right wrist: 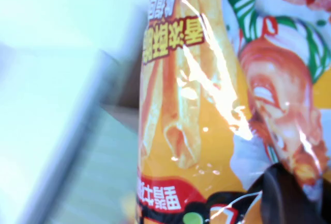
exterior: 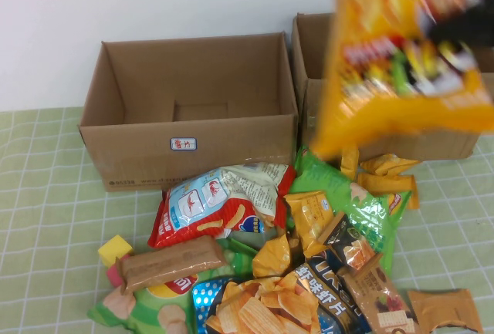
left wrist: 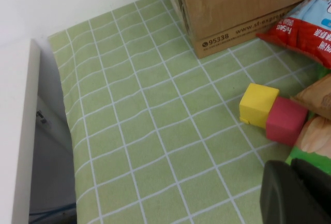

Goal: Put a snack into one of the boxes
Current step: Place the potato chip in the potato chip box, then pick up the biscuit

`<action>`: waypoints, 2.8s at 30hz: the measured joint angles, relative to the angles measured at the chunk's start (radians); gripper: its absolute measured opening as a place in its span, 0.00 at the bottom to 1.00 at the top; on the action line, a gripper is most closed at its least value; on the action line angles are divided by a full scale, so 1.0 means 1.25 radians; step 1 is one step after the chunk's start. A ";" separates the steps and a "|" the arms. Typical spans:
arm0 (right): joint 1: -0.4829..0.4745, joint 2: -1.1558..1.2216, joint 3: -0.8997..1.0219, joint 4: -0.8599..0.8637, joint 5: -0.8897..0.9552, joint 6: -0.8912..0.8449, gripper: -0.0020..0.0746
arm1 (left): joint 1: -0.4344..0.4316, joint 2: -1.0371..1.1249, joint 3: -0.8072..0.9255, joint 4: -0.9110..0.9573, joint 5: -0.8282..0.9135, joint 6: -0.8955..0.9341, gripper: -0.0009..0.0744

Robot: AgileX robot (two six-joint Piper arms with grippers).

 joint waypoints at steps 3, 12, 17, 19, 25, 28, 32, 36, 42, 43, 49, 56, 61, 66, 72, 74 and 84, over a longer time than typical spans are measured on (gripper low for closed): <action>0.070 0.042 -0.049 0.149 -0.094 -0.123 0.04 | 0.000 0.000 0.000 0.000 0.000 0.000 0.01; 0.270 0.264 -0.254 0.615 -0.386 -0.643 0.04 | 0.000 0.000 0.000 -0.002 -0.012 0.000 0.01; 0.331 0.402 -0.374 0.654 -0.479 -0.904 0.04 | 0.000 0.000 0.000 -0.002 -0.019 0.000 0.01; 0.346 0.461 -0.414 0.661 -0.525 -0.951 0.05 | 0.000 0.000 0.000 -0.002 -0.019 0.000 0.01; 0.362 0.569 -0.457 0.668 -0.609 -1.037 0.20 | 0.000 0.000 0.000 -0.002 -0.020 0.000 0.01; 0.372 0.575 -0.460 0.673 -0.672 -1.068 0.39 | 0.000 0.000 0.000 -0.002 -0.022 0.000 0.01; 0.380 0.575 -0.466 0.681 -0.752 -1.081 0.61 | 0.000 0.000 0.000 -0.002 -0.026 -0.002 0.01; 0.381 0.561 -0.466 0.684 -0.776 -1.078 0.67 | 0.000 0.000 0.000 -0.002 -0.027 -0.003 0.01; 0.426 0.457 -0.466 0.688 -0.774 -1.019 0.26 | 0.000 0.000 0.000 0.027 -0.036 -0.003 0.01; 0.437 0.438 -0.466 0.688 -0.770 -1.016 0.18 | 0.000 0.000 0.000 0.034 -0.037 -0.003 0.01; 0.492 0.375 -0.440 0.688 -0.694 -1.044 0.04 | 0.000 0.000 0.000 0.042 -0.037 -0.003 0.01; 0.481 0.348 -0.333 0.443 -0.217 -0.837 0.03 | 0.000 0.000 0.000 0.042 -0.039 -0.003 0.01; 0.479 0.345 -0.326 -0.080 0.172 -0.439 0.03 | 0.000 0.000 0.000 0.042 -0.040 -0.003 0.01; 0.477 0.345 -0.319 -0.476 0.319 -0.092 0.02 | 0.000 0.000 0.000 0.042 -0.040 -0.003 0.01; 0.475 0.314 -0.240 -0.706 0.318 0.175 0.02 | 0.000 0.000 0.000 0.038 -0.041 -0.003 0.01; 0.475 0.287 -0.182 -0.782 0.302 0.282 0.02 | 0.000 0.000 0.000 0.036 -0.041 -0.003 0.01; 0.475 0.071 0.229 -1.109 0.173 0.782 0.02 | 0.000 0.000 0.000 0.033 -0.020 -0.031 0.01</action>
